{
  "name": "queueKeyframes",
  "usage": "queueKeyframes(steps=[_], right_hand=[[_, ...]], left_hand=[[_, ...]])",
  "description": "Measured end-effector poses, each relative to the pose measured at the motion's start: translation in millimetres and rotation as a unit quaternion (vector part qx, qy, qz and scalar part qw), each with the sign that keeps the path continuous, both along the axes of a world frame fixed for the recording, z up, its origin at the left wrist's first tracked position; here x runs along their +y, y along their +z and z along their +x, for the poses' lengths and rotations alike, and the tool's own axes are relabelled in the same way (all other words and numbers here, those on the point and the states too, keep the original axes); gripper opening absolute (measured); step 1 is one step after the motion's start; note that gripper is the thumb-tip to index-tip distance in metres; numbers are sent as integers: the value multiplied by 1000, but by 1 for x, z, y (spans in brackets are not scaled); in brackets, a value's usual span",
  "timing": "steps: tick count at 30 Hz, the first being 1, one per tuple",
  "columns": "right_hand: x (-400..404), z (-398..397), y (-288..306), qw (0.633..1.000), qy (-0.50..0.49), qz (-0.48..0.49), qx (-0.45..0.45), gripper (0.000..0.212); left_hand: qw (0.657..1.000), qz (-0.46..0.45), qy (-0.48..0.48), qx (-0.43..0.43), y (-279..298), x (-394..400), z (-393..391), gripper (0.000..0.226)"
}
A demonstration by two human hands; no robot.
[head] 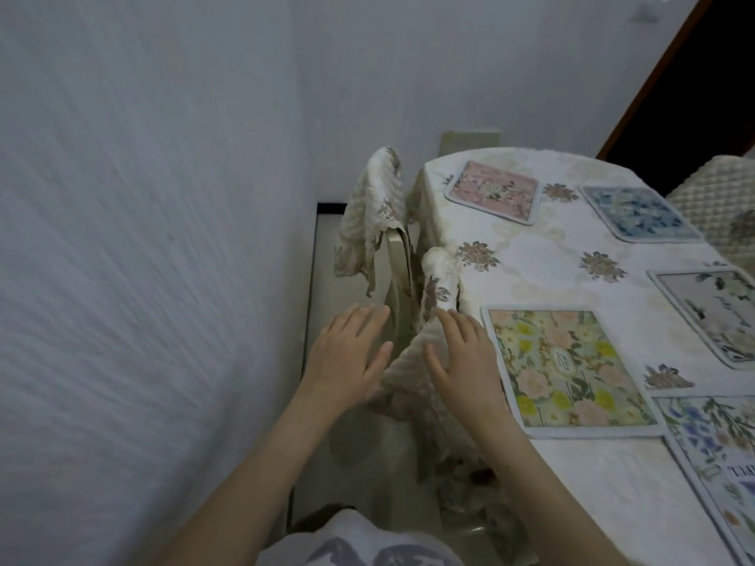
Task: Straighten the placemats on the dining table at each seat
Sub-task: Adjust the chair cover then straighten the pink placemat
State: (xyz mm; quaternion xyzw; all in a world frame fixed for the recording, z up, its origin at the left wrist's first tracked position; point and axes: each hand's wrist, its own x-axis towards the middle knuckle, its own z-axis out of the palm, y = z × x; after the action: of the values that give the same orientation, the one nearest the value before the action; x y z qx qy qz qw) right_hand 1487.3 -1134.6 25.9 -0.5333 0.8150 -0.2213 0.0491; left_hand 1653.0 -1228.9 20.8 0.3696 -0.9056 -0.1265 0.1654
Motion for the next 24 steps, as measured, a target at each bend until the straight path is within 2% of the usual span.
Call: queueKeyframes(steps=[12,24], right_hand=[[-145,-37,13,999,-29,-23,16,51],[-300,-137,-4,994,-110,-12,4,50]], left_hand=[[999,-1,-39,18,10,-152,-59,55],[991,-8,-132,3,13,-321,-170,51]])
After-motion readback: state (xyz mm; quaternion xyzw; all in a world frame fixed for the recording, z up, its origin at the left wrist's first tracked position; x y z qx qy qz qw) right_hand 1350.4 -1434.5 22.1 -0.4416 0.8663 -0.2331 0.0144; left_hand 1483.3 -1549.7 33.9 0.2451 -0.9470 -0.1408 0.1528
